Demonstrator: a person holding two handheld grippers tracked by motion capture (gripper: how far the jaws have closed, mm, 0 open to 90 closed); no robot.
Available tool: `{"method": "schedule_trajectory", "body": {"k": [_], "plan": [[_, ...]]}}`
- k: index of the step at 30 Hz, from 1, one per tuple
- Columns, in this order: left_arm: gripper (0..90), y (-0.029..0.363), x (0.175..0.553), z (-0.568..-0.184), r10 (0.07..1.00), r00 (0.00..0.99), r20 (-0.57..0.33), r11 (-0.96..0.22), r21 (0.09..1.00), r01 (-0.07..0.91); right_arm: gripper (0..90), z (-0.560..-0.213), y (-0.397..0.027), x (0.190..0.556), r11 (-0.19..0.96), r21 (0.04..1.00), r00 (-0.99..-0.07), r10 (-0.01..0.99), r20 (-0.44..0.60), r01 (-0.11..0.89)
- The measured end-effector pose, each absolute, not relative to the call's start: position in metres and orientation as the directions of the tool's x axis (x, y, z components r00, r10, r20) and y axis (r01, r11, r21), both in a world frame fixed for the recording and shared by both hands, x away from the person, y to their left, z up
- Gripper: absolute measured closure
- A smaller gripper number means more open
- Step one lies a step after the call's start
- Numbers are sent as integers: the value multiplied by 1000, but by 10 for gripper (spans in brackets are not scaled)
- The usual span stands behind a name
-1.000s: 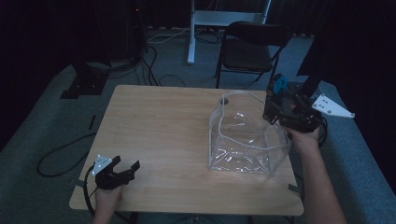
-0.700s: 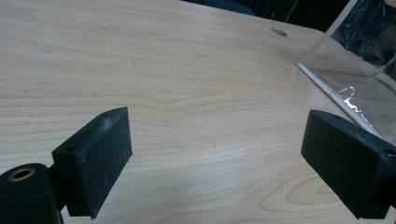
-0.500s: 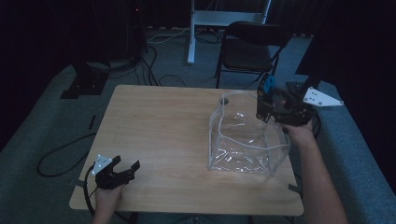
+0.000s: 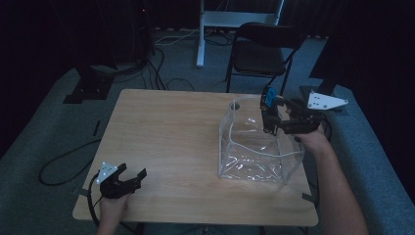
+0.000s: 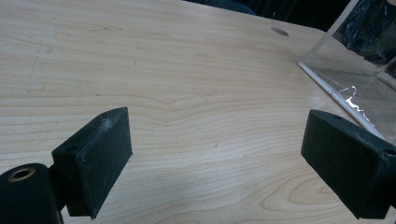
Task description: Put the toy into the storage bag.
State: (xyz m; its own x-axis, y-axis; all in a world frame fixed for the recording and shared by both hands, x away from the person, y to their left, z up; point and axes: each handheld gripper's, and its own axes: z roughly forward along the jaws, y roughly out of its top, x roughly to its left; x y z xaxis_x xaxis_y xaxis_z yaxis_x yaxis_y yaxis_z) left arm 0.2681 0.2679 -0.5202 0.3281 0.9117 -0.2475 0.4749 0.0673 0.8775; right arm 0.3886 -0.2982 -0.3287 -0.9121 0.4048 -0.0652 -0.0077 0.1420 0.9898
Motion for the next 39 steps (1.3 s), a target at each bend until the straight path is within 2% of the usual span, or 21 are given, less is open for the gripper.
{"method": "schedule_trajectory", "body": {"k": [20,39], "plan": [[92,269,268,-520,911,329,-250,68,877,476,263,-334,-272,390,458,886,-932,347,-108,68],[92,269,268,-520,911,332,-246,63,877,477,263,-341,-255,399,697,701,-940,319,-117,150]]}}
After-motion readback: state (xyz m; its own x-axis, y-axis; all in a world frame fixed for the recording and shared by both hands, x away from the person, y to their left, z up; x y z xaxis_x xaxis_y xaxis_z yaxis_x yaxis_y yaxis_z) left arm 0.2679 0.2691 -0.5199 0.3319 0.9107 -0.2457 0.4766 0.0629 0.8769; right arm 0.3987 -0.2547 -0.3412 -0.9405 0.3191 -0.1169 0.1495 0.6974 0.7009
